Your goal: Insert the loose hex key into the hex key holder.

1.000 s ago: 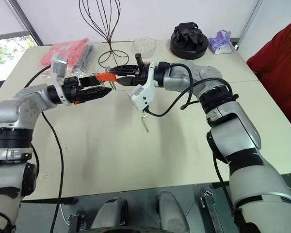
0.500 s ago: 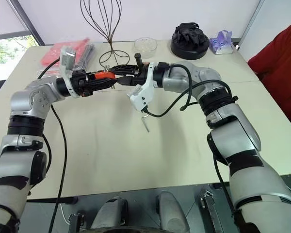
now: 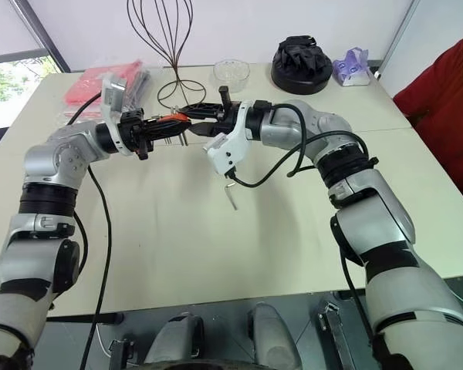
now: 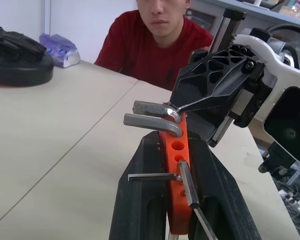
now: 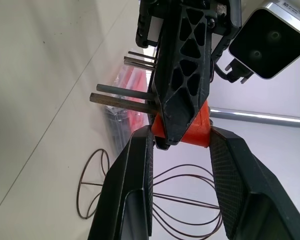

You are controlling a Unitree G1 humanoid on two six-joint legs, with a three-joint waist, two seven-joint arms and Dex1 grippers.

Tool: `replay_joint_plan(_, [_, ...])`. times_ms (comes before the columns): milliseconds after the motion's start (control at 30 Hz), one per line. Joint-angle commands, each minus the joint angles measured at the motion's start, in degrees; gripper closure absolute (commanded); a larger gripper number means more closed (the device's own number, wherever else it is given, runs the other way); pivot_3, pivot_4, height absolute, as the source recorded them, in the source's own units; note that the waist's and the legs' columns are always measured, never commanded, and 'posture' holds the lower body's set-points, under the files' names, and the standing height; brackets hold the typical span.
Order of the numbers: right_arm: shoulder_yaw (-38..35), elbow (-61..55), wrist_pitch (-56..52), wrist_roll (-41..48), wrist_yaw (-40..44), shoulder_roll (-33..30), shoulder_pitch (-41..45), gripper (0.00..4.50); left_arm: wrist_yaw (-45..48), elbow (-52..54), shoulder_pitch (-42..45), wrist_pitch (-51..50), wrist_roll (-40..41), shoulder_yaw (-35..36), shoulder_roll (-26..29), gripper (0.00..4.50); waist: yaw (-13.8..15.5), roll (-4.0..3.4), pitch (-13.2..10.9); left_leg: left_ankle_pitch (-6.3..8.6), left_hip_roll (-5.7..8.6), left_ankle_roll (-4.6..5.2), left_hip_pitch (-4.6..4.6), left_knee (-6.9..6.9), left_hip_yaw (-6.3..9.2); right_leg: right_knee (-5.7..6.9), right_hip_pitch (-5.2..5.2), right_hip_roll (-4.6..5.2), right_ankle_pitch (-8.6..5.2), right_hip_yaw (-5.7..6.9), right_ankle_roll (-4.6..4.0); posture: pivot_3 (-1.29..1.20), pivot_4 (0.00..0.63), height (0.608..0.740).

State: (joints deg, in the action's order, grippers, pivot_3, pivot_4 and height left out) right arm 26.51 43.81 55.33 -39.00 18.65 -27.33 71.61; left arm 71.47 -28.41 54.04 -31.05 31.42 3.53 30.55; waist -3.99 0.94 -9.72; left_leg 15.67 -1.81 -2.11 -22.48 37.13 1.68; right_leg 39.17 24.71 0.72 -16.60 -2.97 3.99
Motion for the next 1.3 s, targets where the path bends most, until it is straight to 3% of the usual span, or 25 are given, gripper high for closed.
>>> replay_joint_plan(33, [-0.1, -2.8, -0.3, 1.7, 1.9, -0.5, -1.2, 2.97, -1.5, 1.2, 0.5, 0.6, 0.6, 2.9, 0.3, 4.5, 0.0, 0.0, 0.0, 0.0, 0.0, 0.0, 0.0, 0.0, 0.0, 0.0, 0.0, 0.0, 0.0, 0.0, 0.0, 0.0, 0.15, 0.74])
replay_joint_plan(233, [-0.2, -2.3, -3.8, 1.8, 5.4, -2.4, -3.4, 0.12, -1.3, 3.0, -1.5, 0.3, 0.3, 2.6, 1.3, 4.5, 0.0, 0.0, 0.0, 0.0, 0.0, 0.0, 0.0, 0.0, -0.01, 0.0, 0.0, 0.0, 0.0, 0.0, 0.0, 0.0, 0.15, 0.74])
replay_joint_plan(267, [-0.3, -2.1, -6.0, 1.4, 6.9, -3.4, -4.4, 0.05, -1.3, 3.8, -2.3, 0.5, -0.1, 2.4, 1.8, 4.5, 0.0, 0.0, 0.0, 0.0, 0.0, 0.0, 0.0, 0.0, -0.01, 0.0, 0.0, 0.0, 0.0, -0.01, 0.0, 0.0, 0.15, 0.74])
replay_joint_plan(367, [-0.6, -3.1, -12.4, 1.2, 11.7, -6.6, -8.0, 0.05, -2.2, 6.9, -4.3, -0.2, 0.3, 2.8, 2.7, 4.5, 0.2, 0.0, 0.0, 0.0, 0.0, 0.0, 0.0, 0.01, 0.01, 0.0, -0.01, 0.01, 0.0, 0.0, 0.0, 0.0, 0.15, 0.74])
replay_joint_plan(400, [-3.1, -6.0, -18.9, 5.9, 15.4, -6.0, -10.9, 0.05, -2.9, 8.6, -5.3, -0.2, 0.4, 3.0, 3.1, 4.5, 0.3, 0.02, 0.0, 0.0, 0.0, 0.0, -0.01, 0.03, 0.02, 0.0, -0.03, 0.02, 0.0, 0.0, 0.0, 0.0, 0.15, 0.74])
replay_joint_plan(500, [-10.8, -21.4, -45.8, 20.8, 27.7, -2.3, -20.2, 0.05, -4.8, 14.2, -9.2, 2.8, -2.3, 1.8, 4.6, 4.5, 0.2, 0.02, 0.0, 0.01, -0.05, 0.01, -0.01, 0.05, 0.08, -0.03, -0.1, 0.03, 0.0, 0.0, 0.0, 0.0, 0.15, 0.74])
replay_joint_plan(533, [-13.2, -28.0, -59.9, 25.3, 31.2, -0.4, -22.8, 0.05, -5.5, 16.0, -10.9, 4.4, -3.6, 1.4, 4.9, 4.5, 0.0, 0.0, 0.0, 0.01, -0.07, 0.01, 0.02, 0.06, 0.09, -0.01, -0.1, 0.03, 0.0, 0.0, 0.0, 0.0, 0.15, 0.74])
replay_joint_plan(600, [-15.0, -37.5, -79.4, 29.3, 36.1, 0.9, -26.1, 0.05, -7.2, 18.6, -13.3, 6.6, -5.1, 1.3, 4.8, 4.5, 0.0, -0.03, 0.0, 0.01, -0.17, 0.02, 0.06, 0.06, 0.19, 0.04, -0.08, 0.03, 0.0, -0.05, 0.0, 0.0, 0.15, 0.74])
replay_joint_plan(733, [-14.5, -47.1, -103.4, 32.3, 37.2, 2.0, -29.4, 0.05, -11.7, 22.5, -15.7, 6.9, -4.0, 3.1, 2.6, 4.5, 1.1, -0.06, 0.0, 0.21, -0.1, 0.38, 0.06, 0.09, 0.27, 0.08, -0.07, 0.05, 0.0, -0.03, 0.0, 0.0, 0.15, 0.74])
replay_joint_plan(833, [-16.8, -51.1, -120.1, 35.8, 33.1, 7.2, -30.4, 0.05, -14.0, 26.6, -18.8, 7.1, -4.5, 2.2, 1.8, 4.5, 1.6, -0.04, 0.0, 0.23, -0.02, 0.4, 0.03, 0.11, 0.23, 0.05, -0.08, 0.04, 0.0, -0.03, 0.0, 0.0, 0.15, 0.74])
replay_joint_plan(1033, [-15.2, -54.5, -130.1, 38.8, 26.2, 10.0, -33.1, 0.05, -17.8, 29.7, -21.8, 5.0, -2.8, 3.1, -0.3, 4.5, 1.8, -0.03, 0.0, 0.24, 0.03, 0.42, 0.0, 0.11, 0.2, 0.01, -0.08, 0.08, 0.0, -0.01, 0.0, 0.0, 0.15, 0.74])
replay_joint_plan(1267, [-13.8, -45.7, -125.4, 39.4, 17.6, 15.7, -32.3, 0.05, -19.8, 29.6, -23.3, 5.4, -3.0, 3.0, -1.1, 4.5, 0.8, 0.04, 0.1, 0.24, 0.0, 0.43, 0.11, 0.07, 0.17, 0.02, -0.11, -0.06, 0.0, -0.03, 0.0, 0.0, 0.15, 0.74])
replay_joint_plan(1300, [-13.2, -43.9, -124.3, 39.2, 16.3, 16.9, -31.9, 0.28, -20.0, 29.6, -23.6, 5.5, -3.0, 3.1, -1.1, 4.5, 0.7, 0.03, 0.1, 0.24, -0.01, 0.43, 0.13, 0.07, 0.17, 0.04, -0.13, -0.07, 0.0, -0.02, 0.0, 0.0, 0.15, 0.74])
